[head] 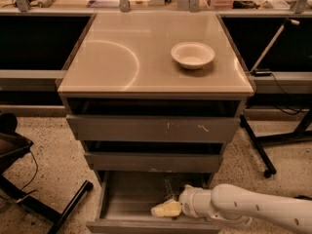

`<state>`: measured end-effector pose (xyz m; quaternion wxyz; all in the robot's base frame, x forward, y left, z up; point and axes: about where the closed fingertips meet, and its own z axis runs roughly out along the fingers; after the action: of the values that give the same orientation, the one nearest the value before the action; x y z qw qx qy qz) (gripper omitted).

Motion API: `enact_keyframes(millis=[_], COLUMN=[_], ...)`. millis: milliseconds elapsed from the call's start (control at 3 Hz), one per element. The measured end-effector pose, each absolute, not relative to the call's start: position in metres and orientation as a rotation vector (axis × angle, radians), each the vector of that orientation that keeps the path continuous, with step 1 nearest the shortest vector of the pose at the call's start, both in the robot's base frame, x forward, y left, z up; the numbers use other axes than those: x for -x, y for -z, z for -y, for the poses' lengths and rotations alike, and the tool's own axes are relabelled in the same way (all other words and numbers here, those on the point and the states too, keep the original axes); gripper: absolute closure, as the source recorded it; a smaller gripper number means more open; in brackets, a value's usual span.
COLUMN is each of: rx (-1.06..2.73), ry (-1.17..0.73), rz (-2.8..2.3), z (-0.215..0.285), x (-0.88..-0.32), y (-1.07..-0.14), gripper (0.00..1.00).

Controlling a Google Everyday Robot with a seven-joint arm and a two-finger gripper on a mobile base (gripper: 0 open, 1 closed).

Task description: Pick water bottle from bottom drawer and place on counter

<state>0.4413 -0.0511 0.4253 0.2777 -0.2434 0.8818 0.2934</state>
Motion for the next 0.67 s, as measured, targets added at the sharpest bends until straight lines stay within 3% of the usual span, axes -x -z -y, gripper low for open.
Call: enact_keyframes(millis=[333,667], rx=[0.651,0.513], ry=[-0.785,-0.695], rz=[-2.366,-2.34], z=[0.051,0.087], x=[-0.442,-0.472], y=[-0.426,-0.421], gripper=[0.0,0.0])
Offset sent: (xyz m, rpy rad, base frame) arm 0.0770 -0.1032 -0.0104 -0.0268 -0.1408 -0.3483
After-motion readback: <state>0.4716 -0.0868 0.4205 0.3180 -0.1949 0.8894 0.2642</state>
